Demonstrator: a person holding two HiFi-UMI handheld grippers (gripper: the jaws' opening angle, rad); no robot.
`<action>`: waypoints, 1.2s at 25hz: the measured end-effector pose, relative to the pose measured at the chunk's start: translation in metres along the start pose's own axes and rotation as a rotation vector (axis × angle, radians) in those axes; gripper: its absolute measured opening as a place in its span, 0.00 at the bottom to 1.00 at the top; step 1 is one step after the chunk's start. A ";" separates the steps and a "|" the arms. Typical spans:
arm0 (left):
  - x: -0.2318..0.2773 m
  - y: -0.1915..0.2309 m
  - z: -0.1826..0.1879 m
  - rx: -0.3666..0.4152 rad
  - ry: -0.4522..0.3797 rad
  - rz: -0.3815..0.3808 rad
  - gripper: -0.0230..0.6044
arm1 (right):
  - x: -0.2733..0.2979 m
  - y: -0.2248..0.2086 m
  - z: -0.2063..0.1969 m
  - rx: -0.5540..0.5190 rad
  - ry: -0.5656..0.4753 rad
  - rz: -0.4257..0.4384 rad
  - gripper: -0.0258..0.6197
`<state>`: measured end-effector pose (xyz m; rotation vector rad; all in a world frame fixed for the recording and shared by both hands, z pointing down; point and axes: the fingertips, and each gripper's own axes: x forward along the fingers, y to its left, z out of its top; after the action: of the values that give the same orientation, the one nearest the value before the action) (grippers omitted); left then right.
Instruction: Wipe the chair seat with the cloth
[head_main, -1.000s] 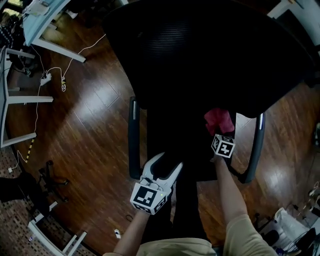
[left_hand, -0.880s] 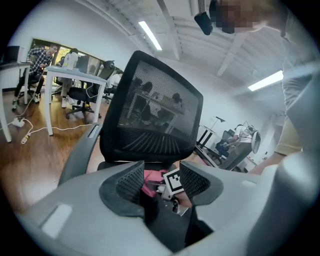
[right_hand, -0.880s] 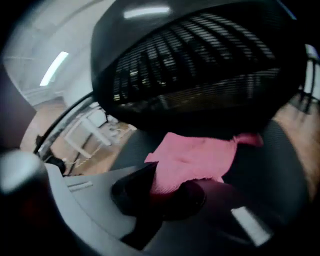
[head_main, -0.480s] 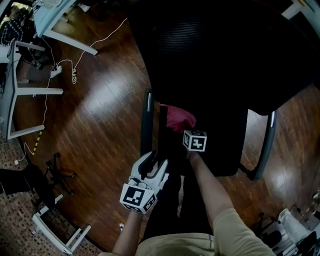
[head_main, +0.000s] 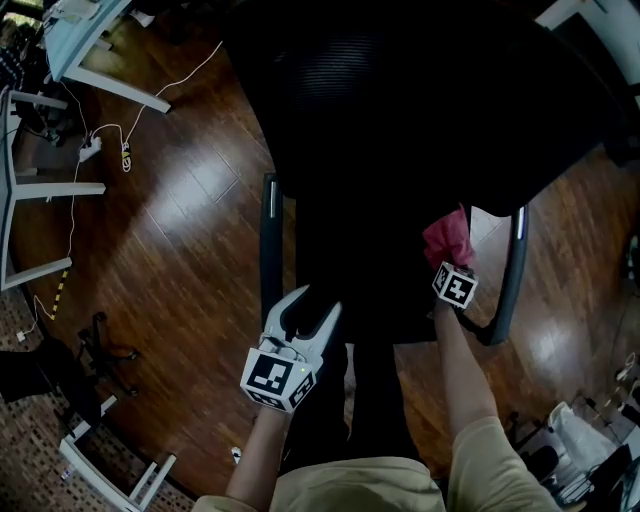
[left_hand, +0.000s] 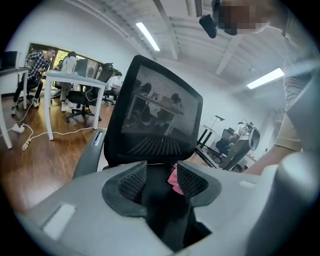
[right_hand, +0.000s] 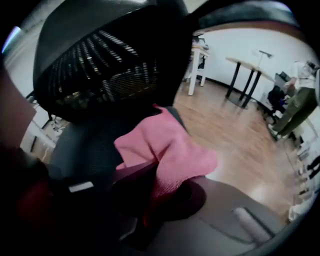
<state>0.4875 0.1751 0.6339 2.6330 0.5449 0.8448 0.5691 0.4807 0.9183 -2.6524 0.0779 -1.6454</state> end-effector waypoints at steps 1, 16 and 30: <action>-0.003 -0.001 0.000 0.005 0.001 -0.003 0.32 | -0.003 0.035 -0.007 -0.036 0.010 0.087 0.07; -0.059 0.027 0.018 0.009 -0.006 0.098 0.30 | -0.002 0.217 -0.043 -0.296 0.036 0.266 0.07; -0.050 0.008 0.021 -0.016 -0.044 0.075 0.27 | -0.034 0.187 -0.046 -0.253 0.038 0.402 0.07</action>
<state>0.4652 0.1416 0.5968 2.6656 0.4281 0.8071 0.5066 0.2960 0.9003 -2.5380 0.8128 -1.6358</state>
